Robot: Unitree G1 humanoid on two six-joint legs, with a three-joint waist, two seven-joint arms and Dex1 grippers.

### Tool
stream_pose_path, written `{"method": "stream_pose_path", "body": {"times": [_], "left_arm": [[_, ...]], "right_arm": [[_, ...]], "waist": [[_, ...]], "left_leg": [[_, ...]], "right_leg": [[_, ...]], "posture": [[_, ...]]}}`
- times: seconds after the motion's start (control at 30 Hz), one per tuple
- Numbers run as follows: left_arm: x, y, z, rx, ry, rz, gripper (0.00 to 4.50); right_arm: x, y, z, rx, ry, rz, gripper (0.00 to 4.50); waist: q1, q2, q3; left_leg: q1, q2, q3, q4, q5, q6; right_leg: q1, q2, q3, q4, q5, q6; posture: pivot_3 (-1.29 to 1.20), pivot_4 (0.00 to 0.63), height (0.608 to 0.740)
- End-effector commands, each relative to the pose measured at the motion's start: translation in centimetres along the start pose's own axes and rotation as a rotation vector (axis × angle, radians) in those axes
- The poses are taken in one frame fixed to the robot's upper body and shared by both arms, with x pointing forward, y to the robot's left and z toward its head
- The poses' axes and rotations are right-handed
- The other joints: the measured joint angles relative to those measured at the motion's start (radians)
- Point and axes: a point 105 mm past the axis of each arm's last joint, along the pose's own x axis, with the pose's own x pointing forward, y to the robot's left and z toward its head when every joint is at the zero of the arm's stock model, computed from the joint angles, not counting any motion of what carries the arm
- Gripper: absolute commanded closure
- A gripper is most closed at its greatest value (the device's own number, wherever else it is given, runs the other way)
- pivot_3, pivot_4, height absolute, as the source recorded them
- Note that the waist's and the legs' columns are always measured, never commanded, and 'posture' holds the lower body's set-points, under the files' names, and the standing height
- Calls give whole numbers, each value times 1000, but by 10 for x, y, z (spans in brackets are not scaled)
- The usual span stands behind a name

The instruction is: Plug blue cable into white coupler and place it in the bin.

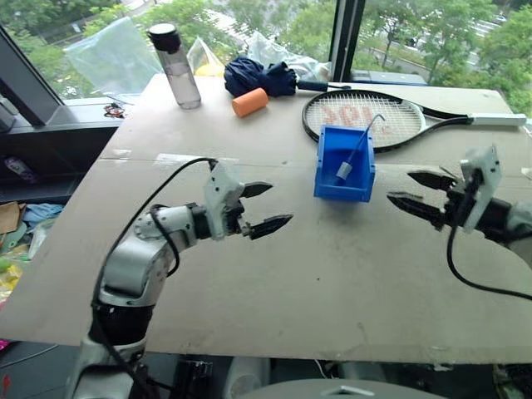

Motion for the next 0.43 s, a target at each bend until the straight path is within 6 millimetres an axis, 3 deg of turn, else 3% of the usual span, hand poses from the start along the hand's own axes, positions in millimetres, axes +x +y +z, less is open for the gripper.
{"method": "stream_pose_path", "body": {"times": [0.03, 0.17, 0.27, 0.43], "left_arm": [[-23, -4, 4, 10, 21, -25, 0], [-41, -16, -9, -25, 83, -49, 0], [-50, -19, -17, -52, 111, -26, 0], [-57, -22, -20, -87, 123, -33, 0]], "right_arm": [[-47, 13, -2, -211, 34, -32, 753], [-91, 9, -30, -218, 128, -126, 753], [-114, 12, -44, -230, 167, -167, 753], [-128, 14, -54, -240, 211, -164, 753]], "waist": [[-1, 0, 0], [-8, 0, 0], [-10, -1, 0], [-10, -1, 1]], "left_leg": [[1, 0, 0, 0, 0, 0], [3, 0, 2, 1, 0, 0], [8, 1, 5, 1, 0, 0], [12, 1, 8, -1, 0, 0]], "right_leg": [[0, 0, 0, 0, 0, 0], [1, 0, 2, 0, -3, -4], [4, 0, 4, 0, -5, 0], [7, -1, 6, 0, -5, 0]], "posture": [[0, 150, 740], [0, 150, 740], [0, 150, 740], [0, 150, 740]]}}
